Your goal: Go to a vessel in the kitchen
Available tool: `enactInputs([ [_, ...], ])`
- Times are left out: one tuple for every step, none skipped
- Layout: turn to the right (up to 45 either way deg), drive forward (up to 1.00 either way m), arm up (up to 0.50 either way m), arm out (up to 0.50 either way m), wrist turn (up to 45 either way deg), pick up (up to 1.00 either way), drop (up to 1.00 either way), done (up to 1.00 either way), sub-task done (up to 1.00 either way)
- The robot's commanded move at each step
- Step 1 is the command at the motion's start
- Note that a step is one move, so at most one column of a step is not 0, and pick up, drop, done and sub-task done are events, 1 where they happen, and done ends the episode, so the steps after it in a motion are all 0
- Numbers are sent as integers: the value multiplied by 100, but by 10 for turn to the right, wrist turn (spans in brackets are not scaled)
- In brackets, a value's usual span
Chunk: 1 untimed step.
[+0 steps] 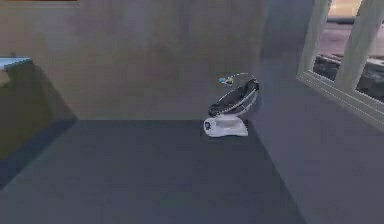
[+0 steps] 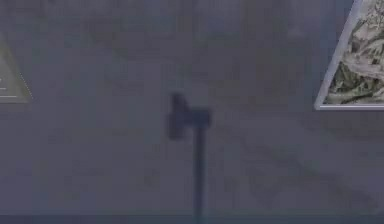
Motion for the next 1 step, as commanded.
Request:
enactInputs([
  [-450, 0, 0, 0, 0, 0, 0, 0, 0],
])
